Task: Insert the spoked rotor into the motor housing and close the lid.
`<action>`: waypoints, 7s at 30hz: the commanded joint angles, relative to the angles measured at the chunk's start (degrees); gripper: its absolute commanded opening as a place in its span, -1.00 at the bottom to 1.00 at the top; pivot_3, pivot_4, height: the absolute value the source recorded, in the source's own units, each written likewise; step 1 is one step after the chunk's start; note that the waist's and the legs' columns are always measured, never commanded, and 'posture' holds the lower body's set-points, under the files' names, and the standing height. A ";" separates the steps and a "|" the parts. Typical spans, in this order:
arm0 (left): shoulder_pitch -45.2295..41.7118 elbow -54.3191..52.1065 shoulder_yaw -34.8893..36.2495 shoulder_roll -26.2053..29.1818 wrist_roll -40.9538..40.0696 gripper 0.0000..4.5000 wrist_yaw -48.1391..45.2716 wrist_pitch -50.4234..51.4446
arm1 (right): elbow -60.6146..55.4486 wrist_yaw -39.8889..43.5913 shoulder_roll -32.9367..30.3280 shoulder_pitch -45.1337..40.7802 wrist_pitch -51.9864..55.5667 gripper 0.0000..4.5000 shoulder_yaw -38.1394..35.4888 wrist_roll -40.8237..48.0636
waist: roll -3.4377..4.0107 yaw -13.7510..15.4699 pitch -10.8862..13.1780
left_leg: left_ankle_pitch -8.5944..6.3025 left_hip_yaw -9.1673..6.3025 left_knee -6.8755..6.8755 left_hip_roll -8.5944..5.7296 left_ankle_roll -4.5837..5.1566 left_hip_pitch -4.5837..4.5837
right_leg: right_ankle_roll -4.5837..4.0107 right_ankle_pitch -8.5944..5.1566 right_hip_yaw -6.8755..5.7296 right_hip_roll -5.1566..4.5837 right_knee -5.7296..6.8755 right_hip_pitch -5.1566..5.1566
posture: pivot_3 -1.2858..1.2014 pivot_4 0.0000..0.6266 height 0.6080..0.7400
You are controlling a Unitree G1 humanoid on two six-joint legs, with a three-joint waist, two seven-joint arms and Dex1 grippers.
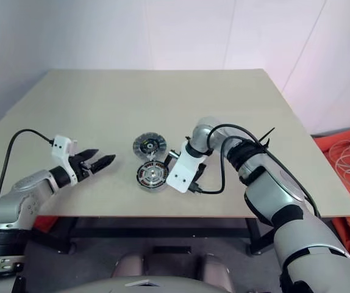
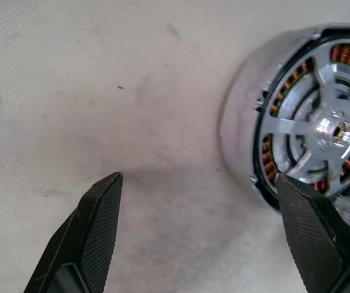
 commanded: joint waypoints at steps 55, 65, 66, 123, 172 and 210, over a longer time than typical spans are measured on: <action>-5.88 2.62 -0.48 -1.97 2.59 1.00 -0.68 -1.44 | -28.54 1.74 9.65 4.06 61.34 -1.00 -4.85 -2.18 | -0.07 -0.83 0.15 | 0.10 -0.07 0.12 0.02 -0.17 0.08 | -0.05 -0.04 0.08 -0.01 0.49 -0.14 | 0.03 -1.00 1.00; -6.02 3.13 -0.57 -2.10 2.77 1.00 -0.77 -1.64 | -29.77 1.82 8.57 4.17 59.73 -0.13 -4.52 -1.59 | -0.07 -0.85 0.15 | 0.11 -0.07 0.12 0.01 -0.18 0.08 | -0.05 -0.04 0.08 -0.01 0.49 -0.13 | 0.03 -1.00 1.00; -6.07 3.27 -0.49 -2.06 2.74 1.00 -0.83 -1.67 | -30.67 2.02 8.49 4.27 59.99 0.01 -4.79 -1.22 | -0.07 -0.85 0.16 | 0.11 -0.07 0.12 0.01 -0.18 0.09 | -0.04 -0.04 0.09 -0.01 0.49 -0.13 | 0.03 -1.00 1.00; -2.98 2.34 2.63 0.07 2.84 1.00 -1.00 -2.61 | -26.24 2.10 2.69 1.94 47.49 -0.99 -4.15 -3.47 | -0.09 -0.53 0.21 | 0.10 -0.09 0.11 0.00 -0.17 0.06 | -0.06 -0.04 0.11 -0.01 0.48 -0.10 | 0.03 -1.00 1.00; -3.51 3.50 1.81 -0.52 4.10 1.00 -3.40 -5.93 | -37.56 -14.00 4.60 -2.31 84.83 0.98 -41.23 22.14 | -0.15 0.87 0.20 | 0.11 -0.09 0.08 -0.04 -0.20 0.40 | 0.35 -0.27 0.19 -0.03 0.41 0.20 | 0.03 -1.00 1.00; 8.40 -2.48 -0.94 3.36 8.17 1.00 -14.81 -19.71 | -41.78 -24.69 12.45 24.95 85.54 -0.99 -26.82 32.23 | 0.12 0.13 0.27 | 0.24 0.07 -0.92 -0.03 -0.41 0.60 | 0.32 -0.28 0.11 0.02 -0.17 0.16 | 0.03 -1.00 1.00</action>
